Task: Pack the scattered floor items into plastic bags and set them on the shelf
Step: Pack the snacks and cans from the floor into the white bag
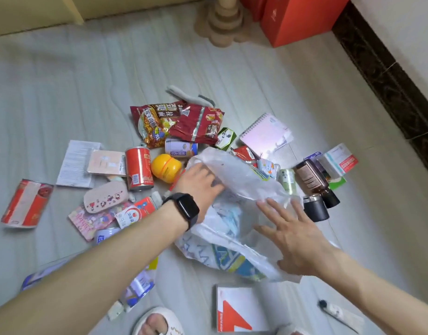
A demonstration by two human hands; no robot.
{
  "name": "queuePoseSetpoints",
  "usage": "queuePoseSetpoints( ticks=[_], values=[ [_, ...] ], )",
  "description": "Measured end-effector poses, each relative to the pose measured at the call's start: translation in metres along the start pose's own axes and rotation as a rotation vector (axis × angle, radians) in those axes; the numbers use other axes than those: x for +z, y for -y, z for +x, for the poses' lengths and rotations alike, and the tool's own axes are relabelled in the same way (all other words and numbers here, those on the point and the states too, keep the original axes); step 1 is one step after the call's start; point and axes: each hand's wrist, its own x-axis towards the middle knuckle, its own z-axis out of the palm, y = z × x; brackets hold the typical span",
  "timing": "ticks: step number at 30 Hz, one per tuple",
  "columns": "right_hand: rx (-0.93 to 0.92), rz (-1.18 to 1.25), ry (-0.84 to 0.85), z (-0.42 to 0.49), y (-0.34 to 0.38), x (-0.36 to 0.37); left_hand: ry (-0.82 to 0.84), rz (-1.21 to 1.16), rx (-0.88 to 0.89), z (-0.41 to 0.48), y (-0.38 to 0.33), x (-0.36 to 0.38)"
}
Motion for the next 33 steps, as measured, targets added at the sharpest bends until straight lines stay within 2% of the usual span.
queuePoseSetpoints(
  ticks=[4,7,11,14,16,19,24,29,33],
  values=[
    [0.136,-0.038,0.097,0.006,-0.014,0.027,0.084,-0.036,0.046,-0.022,0.019,0.043],
    [0.213,0.044,0.301,-0.002,-0.014,0.019,0.216,-0.079,0.006,-0.055,0.001,0.056],
    [0.261,-0.080,0.249,-0.031,0.004,-0.012,0.253,-0.040,0.006,-0.103,-0.040,0.031],
    [0.233,-0.115,0.137,-0.065,0.018,-0.026,0.229,-0.060,-0.147,-0.139,-0.043,0.007],
    [0.161,-0.058,0.107,-0.088,0.036,-0.024,0.212,-0.020,-0.209,-0.166,-0.035,-0.008],
    [-0.010,0.017,0.097,-0.107,0.081,-0.006,0.277,0.088,-0.238,-0.204,-0.027,-0.017],
    [-0.158,0.029,0.117,-0.094,0.155,0.053,0.300,0.163,-0.175,-0.240,-0.045,-0.004],
    [-0.127,-0.059,0.163,-0.073,0.184,0.088,0.313,0.219,-0.088,-0.225,-0.066,0.001],
    [-0.016,0.002,0.015,-0.070,0.149,0.111,0.341,0.193,-0.098,-0.189,-0.083,0.019]
  ],
)
